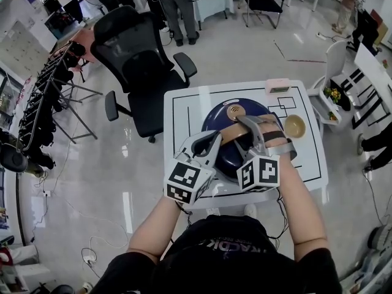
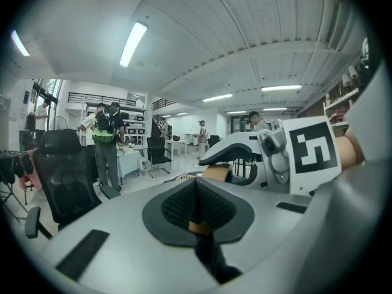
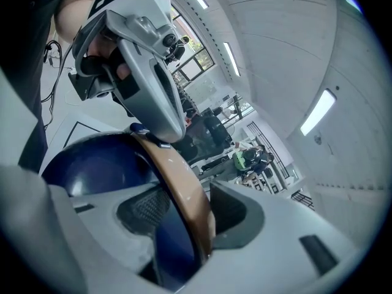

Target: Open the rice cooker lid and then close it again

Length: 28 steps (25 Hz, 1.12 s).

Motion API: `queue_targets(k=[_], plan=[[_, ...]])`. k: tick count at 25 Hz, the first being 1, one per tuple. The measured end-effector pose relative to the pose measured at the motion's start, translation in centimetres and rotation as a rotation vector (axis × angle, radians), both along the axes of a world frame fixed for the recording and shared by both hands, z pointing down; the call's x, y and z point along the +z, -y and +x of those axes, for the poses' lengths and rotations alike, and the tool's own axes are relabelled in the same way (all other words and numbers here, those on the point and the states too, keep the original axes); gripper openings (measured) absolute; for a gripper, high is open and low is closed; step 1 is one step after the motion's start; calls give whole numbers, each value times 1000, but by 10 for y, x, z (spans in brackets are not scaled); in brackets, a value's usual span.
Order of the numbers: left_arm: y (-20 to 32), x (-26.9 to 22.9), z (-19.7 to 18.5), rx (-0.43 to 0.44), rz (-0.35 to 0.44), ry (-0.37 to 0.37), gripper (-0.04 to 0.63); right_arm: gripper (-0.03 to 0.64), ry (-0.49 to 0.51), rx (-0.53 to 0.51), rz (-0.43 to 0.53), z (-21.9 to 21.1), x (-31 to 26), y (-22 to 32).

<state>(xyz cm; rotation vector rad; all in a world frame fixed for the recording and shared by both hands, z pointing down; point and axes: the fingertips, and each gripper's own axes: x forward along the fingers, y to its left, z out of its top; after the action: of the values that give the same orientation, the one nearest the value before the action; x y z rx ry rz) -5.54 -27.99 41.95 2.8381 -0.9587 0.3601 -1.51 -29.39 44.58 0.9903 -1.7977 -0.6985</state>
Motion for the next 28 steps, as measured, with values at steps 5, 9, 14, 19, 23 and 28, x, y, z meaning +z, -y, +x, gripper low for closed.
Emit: queue_targets(k=[5, 9, 14, 19, 23, 28], plan=[[1, -12, 6, -4, 21, -14, 3, 201, 59, 1, -3, 6, -9, 1], [1, -24, 13, -5, 46, -12, 3, 201, 115, 2, -8, 12, -18, 1], [1, -39, 19, -3, 102, 31, 3, 201, 173, -6, -7, 17, -29, 2], [3, -54, 24, -15, 135, 26, 3, 201, 233, -13, -9, 22, -39, 5], [1, -73, 30, -29, 159, -10, 3, 199, 294, -10, -10, 32, -47, 3], [2, -95, 35, -79, 205, -60, 3, 196, 363, -12, -10, 42, -57, 3]])
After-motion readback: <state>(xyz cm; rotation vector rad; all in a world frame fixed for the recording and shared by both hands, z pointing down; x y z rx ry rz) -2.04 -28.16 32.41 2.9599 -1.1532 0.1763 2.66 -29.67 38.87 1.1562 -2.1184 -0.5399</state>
